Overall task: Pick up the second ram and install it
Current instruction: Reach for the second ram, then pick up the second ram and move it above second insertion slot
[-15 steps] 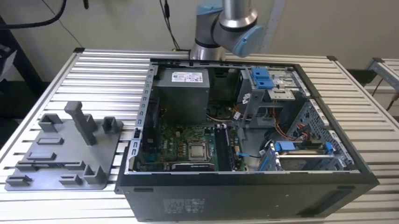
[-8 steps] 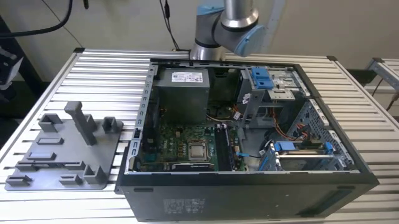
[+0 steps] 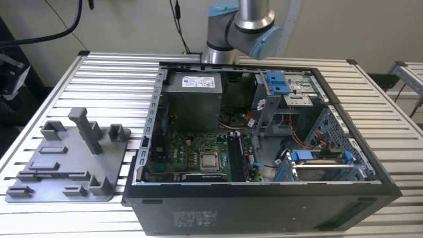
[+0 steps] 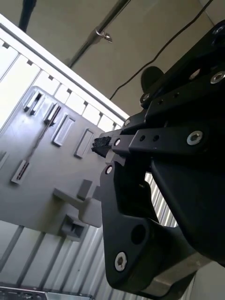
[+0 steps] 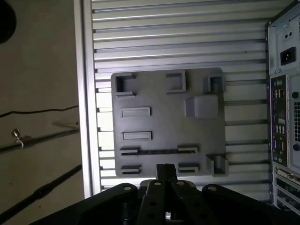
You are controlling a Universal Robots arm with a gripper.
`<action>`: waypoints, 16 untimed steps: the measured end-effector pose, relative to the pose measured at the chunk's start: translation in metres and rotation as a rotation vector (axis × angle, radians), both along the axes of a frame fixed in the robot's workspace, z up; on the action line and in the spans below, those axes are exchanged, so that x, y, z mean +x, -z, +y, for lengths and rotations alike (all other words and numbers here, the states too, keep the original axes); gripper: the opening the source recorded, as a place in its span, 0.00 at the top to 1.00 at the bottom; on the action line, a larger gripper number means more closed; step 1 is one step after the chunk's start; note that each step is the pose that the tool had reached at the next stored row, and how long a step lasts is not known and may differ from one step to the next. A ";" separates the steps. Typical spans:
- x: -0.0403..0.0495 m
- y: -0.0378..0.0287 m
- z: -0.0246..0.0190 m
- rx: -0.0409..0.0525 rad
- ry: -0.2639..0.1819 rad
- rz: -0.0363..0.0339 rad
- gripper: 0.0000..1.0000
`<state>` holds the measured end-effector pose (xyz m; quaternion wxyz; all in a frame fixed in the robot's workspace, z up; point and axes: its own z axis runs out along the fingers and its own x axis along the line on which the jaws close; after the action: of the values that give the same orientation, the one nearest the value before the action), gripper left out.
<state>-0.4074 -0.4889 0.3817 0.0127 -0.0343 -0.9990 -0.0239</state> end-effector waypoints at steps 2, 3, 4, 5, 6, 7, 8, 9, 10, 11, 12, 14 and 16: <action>0.0000 0.0000 0.0000 0.0001 0.000 0.0002 0.89; 0.0000 0.0001 0.0000 0.0001 0.000 0.0003 0.89; 0.0001 0.0001 0.0000 0.0001 0.000 0.0004 0.89; 0.0001 0.0001 0.0000 0.0001 0.000 0.0004 0.89; 0.0001 0.0000 0.0000 0.0000 0.000 0.0005 0.89; 0.0001 0.0001 0.0000 0.0001 0.000 0.0005 0.89; 0.0001 0.0001 0.0000 0.0001 0.000 0.0004 0.89; 0.0001 0.0000 0.0000 0.0001 0.000 0.0005 0.89; 0.0000 0.0000 0.0000 0.0000 0.000 0.0005 0.89; 0.0000 0.0000 0.0000 0.0001 0.000 0.0006 0.89; 0.0001 0.0000 0.0000 0.0001 0.000 0.0005 0.89; 0.0000 0.0001 0.0000 0.0001 -0.001 0.0005 0.89; 0.0000 0.0000 0.0000 0.0000 -0.009 0.0006 0.89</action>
<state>-0.4074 -0.4889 0.3817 0.0131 -0.0301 -0.9992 -0.0238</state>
